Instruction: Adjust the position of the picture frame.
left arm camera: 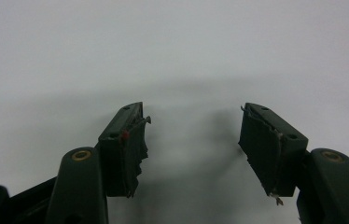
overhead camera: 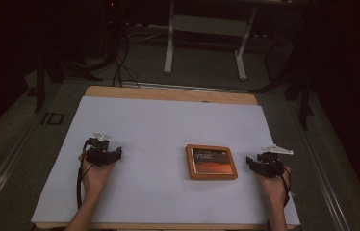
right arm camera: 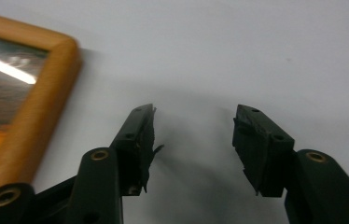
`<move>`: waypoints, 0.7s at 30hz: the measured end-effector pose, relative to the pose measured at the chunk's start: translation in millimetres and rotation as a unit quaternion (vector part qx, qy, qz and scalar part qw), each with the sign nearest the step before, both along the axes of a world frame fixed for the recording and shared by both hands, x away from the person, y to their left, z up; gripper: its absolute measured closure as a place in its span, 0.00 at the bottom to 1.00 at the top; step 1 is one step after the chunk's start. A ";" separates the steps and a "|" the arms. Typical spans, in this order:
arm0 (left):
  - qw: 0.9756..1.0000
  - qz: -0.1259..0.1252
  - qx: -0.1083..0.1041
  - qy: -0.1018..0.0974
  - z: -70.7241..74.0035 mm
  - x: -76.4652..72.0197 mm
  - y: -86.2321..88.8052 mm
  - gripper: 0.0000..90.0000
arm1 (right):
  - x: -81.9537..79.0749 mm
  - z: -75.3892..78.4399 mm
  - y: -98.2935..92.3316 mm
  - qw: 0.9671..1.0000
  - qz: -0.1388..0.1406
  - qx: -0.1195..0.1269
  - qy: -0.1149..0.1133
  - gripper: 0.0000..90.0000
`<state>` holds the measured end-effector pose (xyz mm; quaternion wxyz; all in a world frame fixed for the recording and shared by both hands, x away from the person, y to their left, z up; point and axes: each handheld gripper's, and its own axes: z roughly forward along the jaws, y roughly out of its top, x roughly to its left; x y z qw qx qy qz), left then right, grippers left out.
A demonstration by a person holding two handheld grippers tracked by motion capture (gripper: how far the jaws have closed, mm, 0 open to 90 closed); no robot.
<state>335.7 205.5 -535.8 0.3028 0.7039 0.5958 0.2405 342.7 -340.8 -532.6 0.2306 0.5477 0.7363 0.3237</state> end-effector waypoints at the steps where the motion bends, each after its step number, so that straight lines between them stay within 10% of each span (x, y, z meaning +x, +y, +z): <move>1: 1.000 -0.009 0.001 -0.001 0.8 -0.5 -1.2 0.45 | -0.5 1.1 1.5 1.000 0.006 -0.001 0.000 0.54; 12: 0.998 -0.054 -0.038 0.002 2.4 -4.2 -6.2 0.55 | -1.6 6.4 14.5 0.999 0.052 0.000 -0.001 0.53; 21: 0.996 -0.077 -0.050 -0.005 4.5 -8.6 -11.7 0.59 | -7.7 10.0 19.1 0.995 0.094 0.024 -0.016 0.96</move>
